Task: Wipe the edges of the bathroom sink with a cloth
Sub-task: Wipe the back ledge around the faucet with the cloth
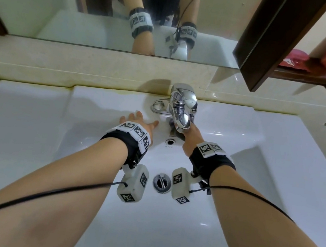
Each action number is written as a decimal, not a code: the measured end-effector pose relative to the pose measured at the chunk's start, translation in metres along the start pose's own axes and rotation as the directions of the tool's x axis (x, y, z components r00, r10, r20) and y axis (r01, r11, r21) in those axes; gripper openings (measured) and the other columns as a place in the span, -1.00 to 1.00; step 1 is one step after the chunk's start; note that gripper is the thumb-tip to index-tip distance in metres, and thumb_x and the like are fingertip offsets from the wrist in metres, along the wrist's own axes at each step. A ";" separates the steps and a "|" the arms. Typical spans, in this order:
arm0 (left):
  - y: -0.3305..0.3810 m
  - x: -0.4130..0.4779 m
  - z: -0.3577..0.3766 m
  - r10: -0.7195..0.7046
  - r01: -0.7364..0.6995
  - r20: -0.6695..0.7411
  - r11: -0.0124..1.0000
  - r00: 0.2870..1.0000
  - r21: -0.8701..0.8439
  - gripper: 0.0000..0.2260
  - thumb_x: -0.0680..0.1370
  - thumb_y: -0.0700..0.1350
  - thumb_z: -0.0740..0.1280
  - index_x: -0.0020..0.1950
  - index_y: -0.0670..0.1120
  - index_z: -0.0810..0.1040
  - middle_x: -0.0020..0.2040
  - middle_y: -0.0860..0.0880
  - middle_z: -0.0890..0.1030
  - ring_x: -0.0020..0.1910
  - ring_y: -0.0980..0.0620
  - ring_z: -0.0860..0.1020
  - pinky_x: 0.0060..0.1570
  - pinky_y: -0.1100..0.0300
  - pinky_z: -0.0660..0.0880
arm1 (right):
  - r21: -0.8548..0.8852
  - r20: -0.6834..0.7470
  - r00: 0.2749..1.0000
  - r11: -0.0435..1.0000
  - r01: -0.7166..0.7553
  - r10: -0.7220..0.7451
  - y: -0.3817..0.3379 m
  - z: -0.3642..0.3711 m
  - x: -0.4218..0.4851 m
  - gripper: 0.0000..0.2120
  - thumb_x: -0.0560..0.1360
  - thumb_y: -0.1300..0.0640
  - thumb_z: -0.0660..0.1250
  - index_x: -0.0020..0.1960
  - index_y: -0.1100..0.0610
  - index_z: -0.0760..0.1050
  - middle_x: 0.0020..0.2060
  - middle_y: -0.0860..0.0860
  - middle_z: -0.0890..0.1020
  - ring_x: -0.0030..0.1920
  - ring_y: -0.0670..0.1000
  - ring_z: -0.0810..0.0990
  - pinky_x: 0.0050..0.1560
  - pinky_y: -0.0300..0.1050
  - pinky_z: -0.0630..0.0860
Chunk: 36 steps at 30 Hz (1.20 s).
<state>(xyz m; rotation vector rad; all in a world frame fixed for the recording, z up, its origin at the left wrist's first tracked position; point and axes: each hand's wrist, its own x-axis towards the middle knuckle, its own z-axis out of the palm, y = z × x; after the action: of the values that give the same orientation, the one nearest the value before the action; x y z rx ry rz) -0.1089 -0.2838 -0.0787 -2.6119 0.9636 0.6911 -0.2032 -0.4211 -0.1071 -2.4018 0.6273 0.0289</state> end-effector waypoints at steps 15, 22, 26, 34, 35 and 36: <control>0.011 0.005 -0.003 -0.062 0.061 0.026 0.998 0.998 0.020 -0.31 0.49 0.15 0.24 0.47 0.33 -0.13 0.51 -0.25 -0.07 0.46 -0.33 0.02 0.39 -0.21 0.05 | -0.077 -0.017 0.998 0.996 0.051 -0.053 0.008 -0.013 -0.002 -0.50 0.43 0.49 0.14 0.36 0.27 0.34 0.40 0.16 0.28 0.43 0.14 0.21 0.32 -0.43 0.11; 0.039 -0.002 -0.005 -0.179 0.183 0.042 0.973 0.983 -0.139 -0.40 0.55 0.15 0.14 0.47 0.34 -0.15 0.52 -0.27 -0.14 0.49 -0.34 -0.11 0.41 -0.27 -0.09 | -0.267 0.065 0.995 0.959 0.092 -0.077 0.043 -0.049 -0.001 -0.45 0.47 0.35 0.16 0.45 0.13 0.21 0.46 0.09 0.18 0.46 0.12 0.14 0.42 -0.23 0.03; 0.051 -0.009 -0.007 -0.202 0.196 0.005 0.941 0.979 -0.277 -0.40 0.54 0.10 0.21 0.50 0.25 -0.03 0.55 -0.17 -0.19 0.53 -0.21 -0.19 0.45 -0.22 -0.09 | -0.279 0.138 0.984 0.949 0.149 -0.114 0.048 -0.059 0.005 -0.48 0.48 0.33 0.18 0.42 0.11 0.27 0.44 0.07 0.22 0.43 0.12 0.20 0.40 -0.26 0.06; 0.088 -0.003 0.000 -0.169 0.143 -0.094 0.962 0.981 -0.232 -0.34 0.54 0.01 0.19 0.55 0.14 -0.10 0.56 -0.03 -0.12 0.53 -0.12 -0.11 0.46 -0.16 0.01 | -0.110 0.162 0.986 0.993 0.053 -0.034 0.048 -0.095 0.029 -0.55 0.56 0.34 0.10 0.44 0.22 0.19 0.45 0.15 0.24 0.45 0.12 0.21 0.25 -0.35 0.14; 0.088 -0.003 -0.001 -0.170 0.145 -0.097 0.963 0.981 -0.226 -0.34 0.54 0.00 0.19 0.53 0.20 -0.11 0.56 -0.03 -0.10 0.52 -0.13 -0.09 0.45 -0.16 0.03 | -0.093 0.124 0.992 0.995 0.032 -0.020 0.050 -0.098 0.032 -0.55 0.57 0.31 0.11 0.45 0.20 0.19 0.45 0.14 0.25 0.44 0.12 0.23 0.26 -0.32 0.11; 0.089 -0.001 -0.002 -0.172 0.147 -0.096 0.963 0.980 -0.224 -0.34 0.53 0.01 0.18 0.51 0.24 -0.12 0.56 -0.02 -0.08 0.51 -0.13 -0.07 0.44 -0.16 0.04 | -0.082 0.078 0.997 0.997 0.008 -0.001 0.051 -0.102 0.036 -0.56 0.57 0.29 0.10 0.44 0.20 0.21 0.44 0.14 0.27 0.42 0.12 0.25 0.28 -0.28 0.13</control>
<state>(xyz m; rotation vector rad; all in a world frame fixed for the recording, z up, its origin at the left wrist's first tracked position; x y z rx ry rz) -0.1681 -0.3494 -0.0841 -2.9091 0.7319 0.6435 -0.2072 -0.5320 -0.0631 -2.4681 0.5950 0.1489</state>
